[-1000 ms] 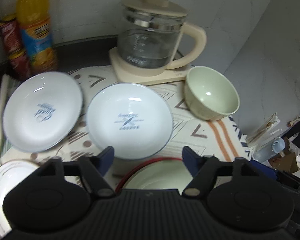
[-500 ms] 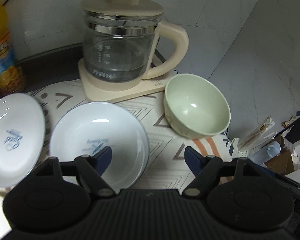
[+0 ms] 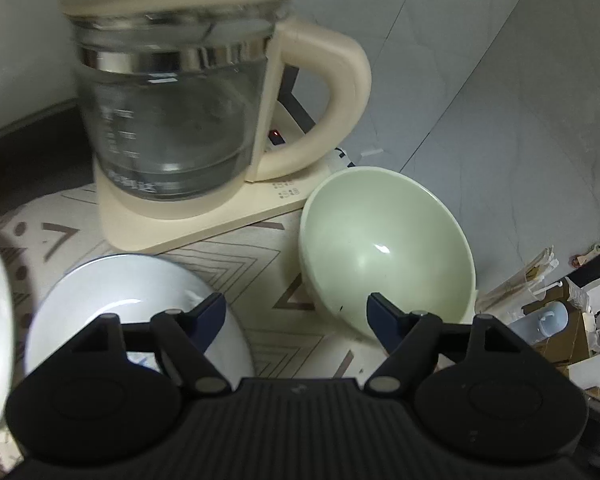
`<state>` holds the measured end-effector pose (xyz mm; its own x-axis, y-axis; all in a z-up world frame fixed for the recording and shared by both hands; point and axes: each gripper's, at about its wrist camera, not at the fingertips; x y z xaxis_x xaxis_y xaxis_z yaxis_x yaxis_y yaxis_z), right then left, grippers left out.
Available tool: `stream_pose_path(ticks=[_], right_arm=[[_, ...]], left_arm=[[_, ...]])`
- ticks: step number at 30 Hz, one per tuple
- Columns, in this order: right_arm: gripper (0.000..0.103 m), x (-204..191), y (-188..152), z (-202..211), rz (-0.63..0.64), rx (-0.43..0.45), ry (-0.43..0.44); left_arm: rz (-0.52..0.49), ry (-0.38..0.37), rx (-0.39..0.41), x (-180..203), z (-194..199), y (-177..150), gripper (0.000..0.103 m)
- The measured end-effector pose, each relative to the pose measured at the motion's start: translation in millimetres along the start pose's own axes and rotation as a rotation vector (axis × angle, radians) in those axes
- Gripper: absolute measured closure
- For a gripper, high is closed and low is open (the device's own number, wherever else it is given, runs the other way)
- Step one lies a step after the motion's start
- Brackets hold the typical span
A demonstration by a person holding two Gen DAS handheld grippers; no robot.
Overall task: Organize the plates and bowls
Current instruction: 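Move both grippers to the small pale green bowl and grasp its rim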
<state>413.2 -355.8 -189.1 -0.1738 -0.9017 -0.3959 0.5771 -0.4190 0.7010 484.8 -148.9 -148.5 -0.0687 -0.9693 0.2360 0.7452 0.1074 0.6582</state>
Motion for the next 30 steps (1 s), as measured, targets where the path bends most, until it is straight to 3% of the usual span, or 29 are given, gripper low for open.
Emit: stream_pose_path(ticks=[3, 9, 11, 17, 18, 21, 30], right_arm=[[0.051, -0.3, 1.1, -15.7, -0.010, -0.022, -0.019], [0.052, -4.3, 0.3, -36.1, -0.011, -0.059, -0.045], [0.056, -4.4, -1.3, -41.6, -0.010, -0.074, -0.054], [0.063, -1.7, -5.4, -52.3, -0.024, -0.084, -0.067], [0.074, -1.8, -5.8, -53.6, -0.028, -0.082, -0.062], [0.080, -5.5, -6.0, -52.4, -0.017, -0.079, -0.087], [0.081, -17.0, -8.7, -14.3, -0.017, -0.032, -0.061]], left_arm=[[0.006, 0.003, -0.015, 2.6, -15.8, 1.8, 0.030], [0.023, 0.008, -0.071, 6.3, -41.7, -0.8, 0.054], [0.031, 0.011, -0.084, 6.1, -47.6, -4.2, 0.065], [0.068, -0.019, -0.102, 4.4, -58.0, -11.0, 0.084], [0.072, -0.027, -0.103, 4.9, -57.9, -11.4, 0.086], [0.065, -0.017, -0.104, 6.8, -52.2, -11.4, 0.086], [0.061, -0.023, -0.074, 4.8, -12.3, -15.1, 0.086]])
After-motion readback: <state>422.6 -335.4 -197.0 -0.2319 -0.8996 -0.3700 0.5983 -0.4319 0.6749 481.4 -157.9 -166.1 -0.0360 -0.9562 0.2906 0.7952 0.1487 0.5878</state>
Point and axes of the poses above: each gripper's, at about its wrist camera, not at the fingertips, and z roughly against the way its jaws point, x to its right, y to its top, and after that the axes turned 13 degrees about x, right-handed
